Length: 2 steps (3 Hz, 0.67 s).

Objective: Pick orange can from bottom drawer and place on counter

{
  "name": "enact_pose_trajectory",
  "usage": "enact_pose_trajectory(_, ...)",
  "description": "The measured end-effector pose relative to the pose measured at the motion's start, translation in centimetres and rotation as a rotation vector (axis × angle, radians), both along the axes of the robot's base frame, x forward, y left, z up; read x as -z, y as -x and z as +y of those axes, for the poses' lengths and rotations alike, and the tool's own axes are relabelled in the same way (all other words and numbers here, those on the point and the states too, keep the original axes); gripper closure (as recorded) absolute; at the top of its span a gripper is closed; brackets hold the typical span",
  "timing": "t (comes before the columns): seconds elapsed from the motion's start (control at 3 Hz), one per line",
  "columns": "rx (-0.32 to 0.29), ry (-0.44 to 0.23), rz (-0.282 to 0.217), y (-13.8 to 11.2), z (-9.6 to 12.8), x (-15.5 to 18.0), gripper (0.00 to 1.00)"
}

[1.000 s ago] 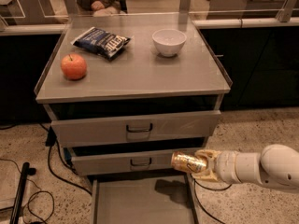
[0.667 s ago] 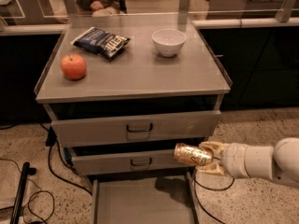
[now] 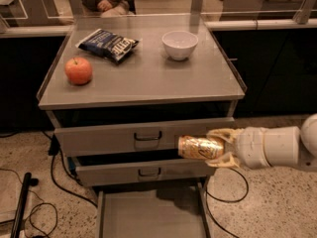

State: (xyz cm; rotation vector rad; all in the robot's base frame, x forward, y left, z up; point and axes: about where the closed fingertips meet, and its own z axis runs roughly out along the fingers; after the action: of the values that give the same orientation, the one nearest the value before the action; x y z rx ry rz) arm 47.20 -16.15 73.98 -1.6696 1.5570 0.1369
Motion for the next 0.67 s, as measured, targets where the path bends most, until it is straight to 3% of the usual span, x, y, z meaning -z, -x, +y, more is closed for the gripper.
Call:
enact_pose_trajectory(0.33, -0.062, 0.019, -0.028, 0.1, 1.6, -4.9, 1.00)
enact_pose_trajectory(0.67, -0.121, -0.016, -0.124, -1.2, 4.4, -15.1, 1.00)
